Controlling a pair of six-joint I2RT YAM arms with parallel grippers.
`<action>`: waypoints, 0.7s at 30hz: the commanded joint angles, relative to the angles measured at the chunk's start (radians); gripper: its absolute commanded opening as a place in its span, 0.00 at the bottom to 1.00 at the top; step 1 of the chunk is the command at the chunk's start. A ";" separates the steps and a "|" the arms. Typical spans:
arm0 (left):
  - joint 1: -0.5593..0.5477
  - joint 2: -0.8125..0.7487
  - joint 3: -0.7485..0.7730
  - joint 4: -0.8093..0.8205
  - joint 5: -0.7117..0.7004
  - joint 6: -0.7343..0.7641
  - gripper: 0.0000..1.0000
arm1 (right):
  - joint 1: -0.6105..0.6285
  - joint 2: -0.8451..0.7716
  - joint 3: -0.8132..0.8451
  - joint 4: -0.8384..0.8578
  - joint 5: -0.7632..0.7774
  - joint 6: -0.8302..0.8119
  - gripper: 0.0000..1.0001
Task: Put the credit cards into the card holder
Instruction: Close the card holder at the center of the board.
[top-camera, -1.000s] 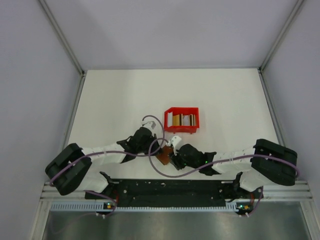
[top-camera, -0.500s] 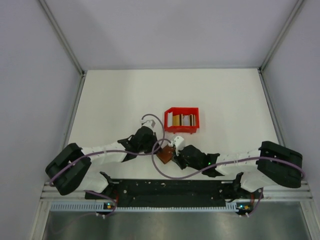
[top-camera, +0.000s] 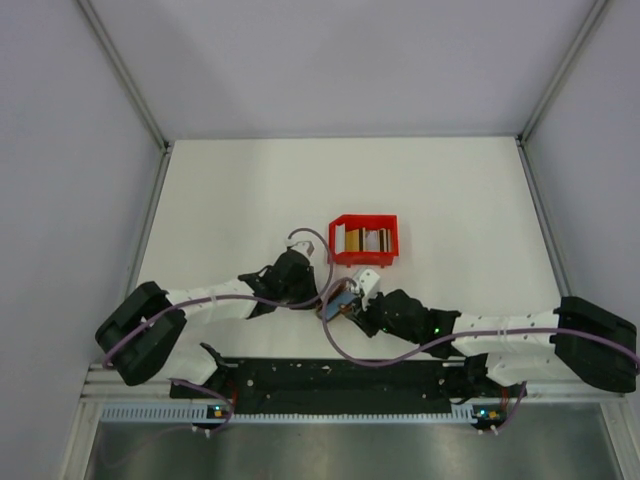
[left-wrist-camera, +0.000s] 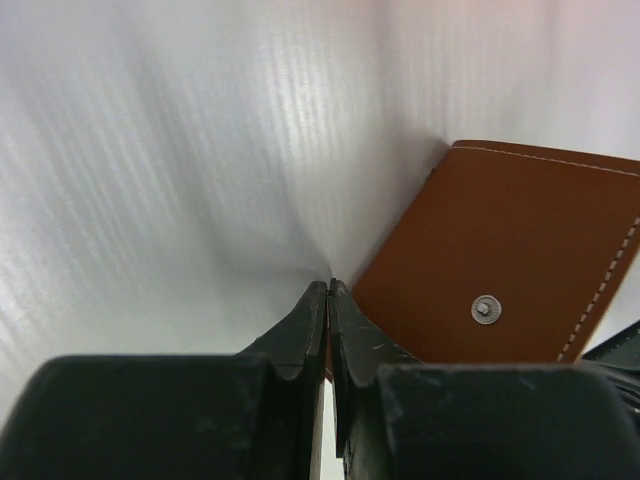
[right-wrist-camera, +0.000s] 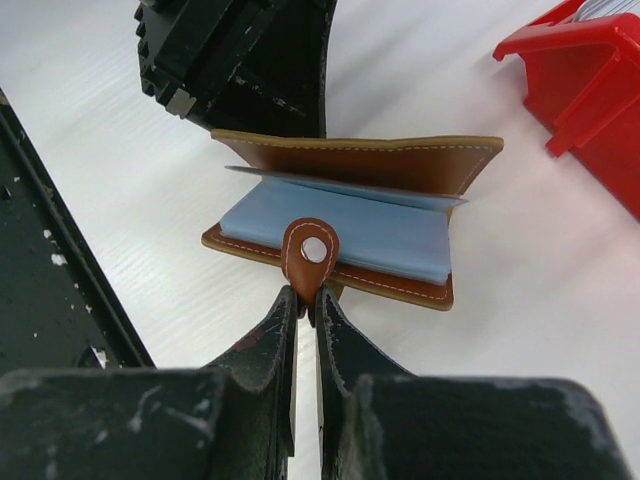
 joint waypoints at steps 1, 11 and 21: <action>-0.002 -0.011 0.001 0.116 0.096 0.046 0.07 | 0.006 0.007 -0.006 0.078 0.028 -0.011 0.00; -0.008 -0.048 -0.025 0.207 0.221 0.122 0.06 | 0.006 -0.007 -0.121 0.345 0.095 -0.003 0.00; -0.017 0.006 -0.031 0.213 0.263 0.135 0.04 | 0.006 -0.019 -0.191 0.469 0.126 -0.026 0.00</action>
